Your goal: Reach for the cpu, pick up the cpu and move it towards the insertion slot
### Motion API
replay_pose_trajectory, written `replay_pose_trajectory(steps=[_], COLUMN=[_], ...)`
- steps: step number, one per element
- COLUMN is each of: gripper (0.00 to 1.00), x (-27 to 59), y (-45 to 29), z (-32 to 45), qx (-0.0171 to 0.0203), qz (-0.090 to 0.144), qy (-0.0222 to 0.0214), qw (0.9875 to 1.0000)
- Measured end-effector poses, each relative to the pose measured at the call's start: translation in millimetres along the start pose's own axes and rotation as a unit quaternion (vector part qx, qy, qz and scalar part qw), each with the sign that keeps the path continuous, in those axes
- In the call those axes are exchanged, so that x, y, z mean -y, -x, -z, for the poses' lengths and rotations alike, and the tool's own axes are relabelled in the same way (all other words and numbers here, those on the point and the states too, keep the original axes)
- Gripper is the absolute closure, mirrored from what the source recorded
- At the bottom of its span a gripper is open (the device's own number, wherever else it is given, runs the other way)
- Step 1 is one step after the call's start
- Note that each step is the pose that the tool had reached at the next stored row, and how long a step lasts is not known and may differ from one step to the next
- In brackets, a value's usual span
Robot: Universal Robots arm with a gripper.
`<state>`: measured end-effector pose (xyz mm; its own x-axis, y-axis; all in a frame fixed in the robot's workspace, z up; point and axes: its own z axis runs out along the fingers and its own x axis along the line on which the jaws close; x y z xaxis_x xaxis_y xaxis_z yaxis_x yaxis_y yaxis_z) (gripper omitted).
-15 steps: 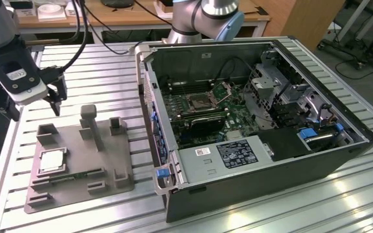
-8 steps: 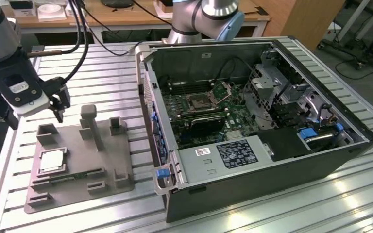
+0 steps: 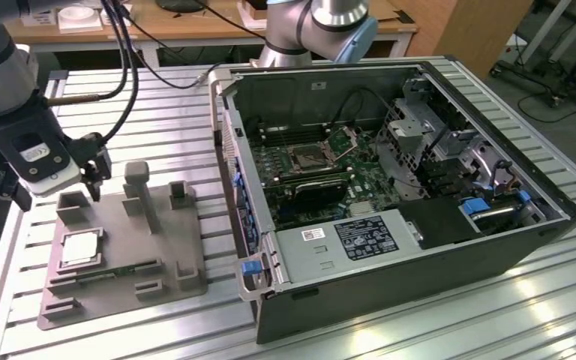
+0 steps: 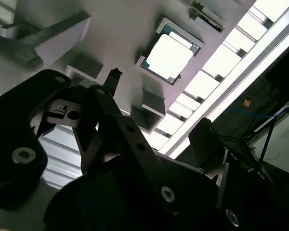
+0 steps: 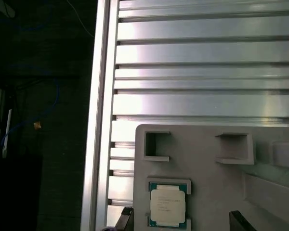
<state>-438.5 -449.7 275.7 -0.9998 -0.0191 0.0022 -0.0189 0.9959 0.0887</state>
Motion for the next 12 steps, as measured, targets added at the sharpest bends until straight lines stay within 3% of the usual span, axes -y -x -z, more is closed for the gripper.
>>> replay_pose_trajectory(steps=[12], gripper=[0.16], x=[17.0], y=[-0.6], z=[-20.4], qx=[0.0000], qz=[0.000], qy=[0.0000], qw=[1.0000])
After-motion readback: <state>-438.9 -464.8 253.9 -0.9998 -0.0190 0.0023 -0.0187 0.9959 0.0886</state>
